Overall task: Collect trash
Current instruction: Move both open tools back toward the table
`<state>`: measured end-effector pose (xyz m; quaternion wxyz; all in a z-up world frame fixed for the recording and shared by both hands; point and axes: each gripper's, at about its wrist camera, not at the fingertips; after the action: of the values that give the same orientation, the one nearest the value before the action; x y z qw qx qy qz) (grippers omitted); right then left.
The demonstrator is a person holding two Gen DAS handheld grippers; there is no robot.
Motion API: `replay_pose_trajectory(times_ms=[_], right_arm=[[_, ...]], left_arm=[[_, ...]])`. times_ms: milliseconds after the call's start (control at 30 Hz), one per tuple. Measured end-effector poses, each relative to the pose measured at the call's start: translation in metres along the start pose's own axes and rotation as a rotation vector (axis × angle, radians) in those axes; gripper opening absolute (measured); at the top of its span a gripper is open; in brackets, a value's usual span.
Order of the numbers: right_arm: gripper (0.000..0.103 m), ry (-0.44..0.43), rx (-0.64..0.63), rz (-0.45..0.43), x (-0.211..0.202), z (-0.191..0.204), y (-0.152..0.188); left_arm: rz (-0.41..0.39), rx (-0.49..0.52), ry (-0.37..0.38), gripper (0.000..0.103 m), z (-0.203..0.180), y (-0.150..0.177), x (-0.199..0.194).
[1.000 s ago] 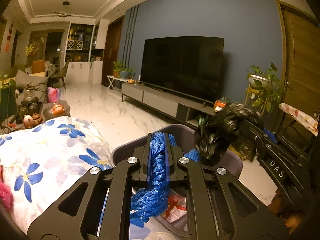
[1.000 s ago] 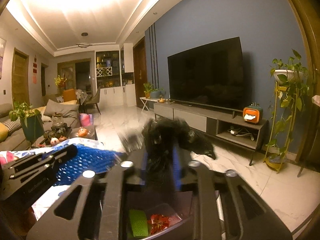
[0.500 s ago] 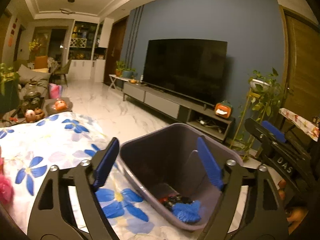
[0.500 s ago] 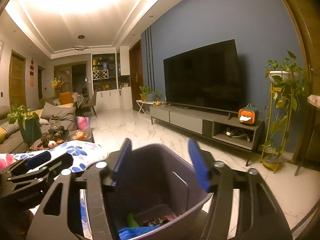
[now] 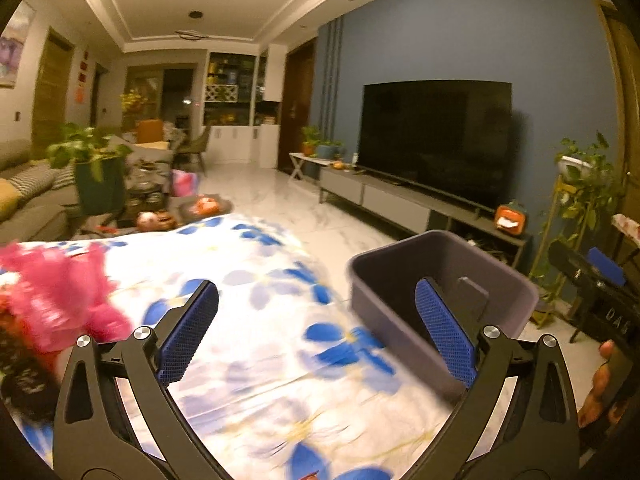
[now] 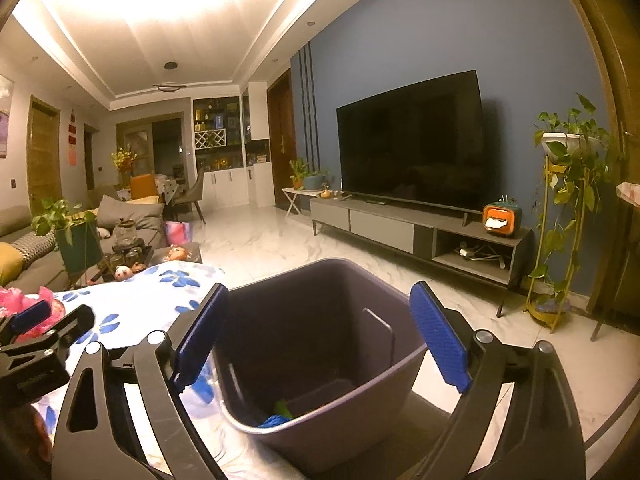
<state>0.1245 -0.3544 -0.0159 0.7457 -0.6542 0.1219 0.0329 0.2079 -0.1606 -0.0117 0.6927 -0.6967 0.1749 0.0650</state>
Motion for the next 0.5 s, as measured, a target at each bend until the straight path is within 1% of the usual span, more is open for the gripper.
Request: replay_pose_trajectory(times_ms=[200,267,367,500], right_arm=[[0.09,-0.049,0.012,0.0,-0.016,0.019,0.004],[0.09,-0.064,0.01,-0.002,-0.021,0.027,0.006],[0.09,-0.087,0.011,0.001,-0.028,0.041,0.009],[0.09,-0.121,0.01,0.016,-0.034,0.059,0.017]], left_arm=[[-0.006,-0.013,-0.09,0.097,0.039,0.01,-0.037],[-0.005,-0.034,-0.122,0.097,0.055,0.015,-0.05],[-0.002,-0.064,-0.152,0.097,0.076,0.021,-0.066],[-0.011,-0.067,-0.21,0.097,0.097,0.029,-0.086]])
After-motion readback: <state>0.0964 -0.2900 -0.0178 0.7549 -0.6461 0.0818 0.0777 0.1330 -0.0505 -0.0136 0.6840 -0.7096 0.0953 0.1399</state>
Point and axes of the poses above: each gripper's, at about its wrist camera, not at the fingertips, and x roughly the way its jaws point, z to its left, y to its underside, and after that the axes turned 8 degrees about -y, right-handed
